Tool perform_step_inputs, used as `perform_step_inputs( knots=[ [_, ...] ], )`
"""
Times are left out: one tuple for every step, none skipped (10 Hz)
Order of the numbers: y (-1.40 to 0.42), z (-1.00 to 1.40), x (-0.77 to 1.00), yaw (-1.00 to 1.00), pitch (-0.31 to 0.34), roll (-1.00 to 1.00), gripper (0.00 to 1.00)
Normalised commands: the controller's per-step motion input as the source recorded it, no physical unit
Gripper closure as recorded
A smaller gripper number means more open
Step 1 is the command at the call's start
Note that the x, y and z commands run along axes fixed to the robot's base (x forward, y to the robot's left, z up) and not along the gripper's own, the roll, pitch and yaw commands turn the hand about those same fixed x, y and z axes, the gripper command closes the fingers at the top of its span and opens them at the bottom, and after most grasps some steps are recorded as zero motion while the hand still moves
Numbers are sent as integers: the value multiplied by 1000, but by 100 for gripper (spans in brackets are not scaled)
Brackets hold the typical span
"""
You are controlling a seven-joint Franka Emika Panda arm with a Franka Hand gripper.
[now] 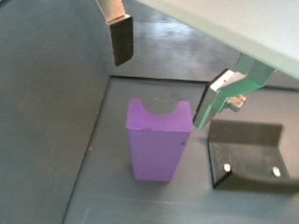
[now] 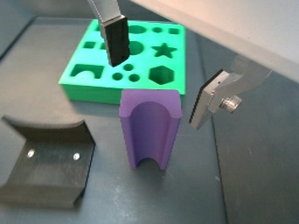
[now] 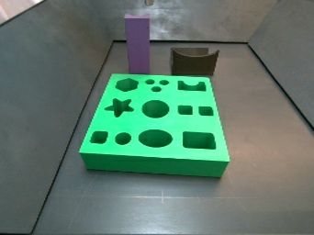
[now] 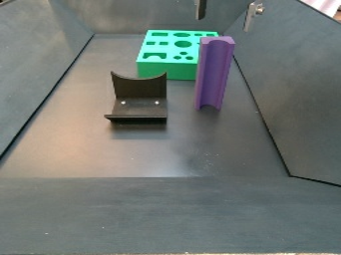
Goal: Pick up the arch object. Move up. Rotate the arch object. Move to above the board. Insert the arch object.
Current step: Rotate the arch object.
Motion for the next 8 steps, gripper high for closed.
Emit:
perform_step_inputs(
  knots=[
    [3, -14, 23, 1000, 25, -16, 0],
    [3, -14, 23, 1000, 28, -18, 0],
    [3, -14, 23, 1000, 30, -19, 0],
    [3, -13, 24, 1000, 35, -23, 0],
    [3, -12, 24, 1000, 42, -27, 0],
    [3, -11, 25, 1000, 49, -32, 0],
    [3, -11, 25, 1000, 60, -40, 0],
    [3, -10, 26, 874, 67, -44, 0]
  ],
)
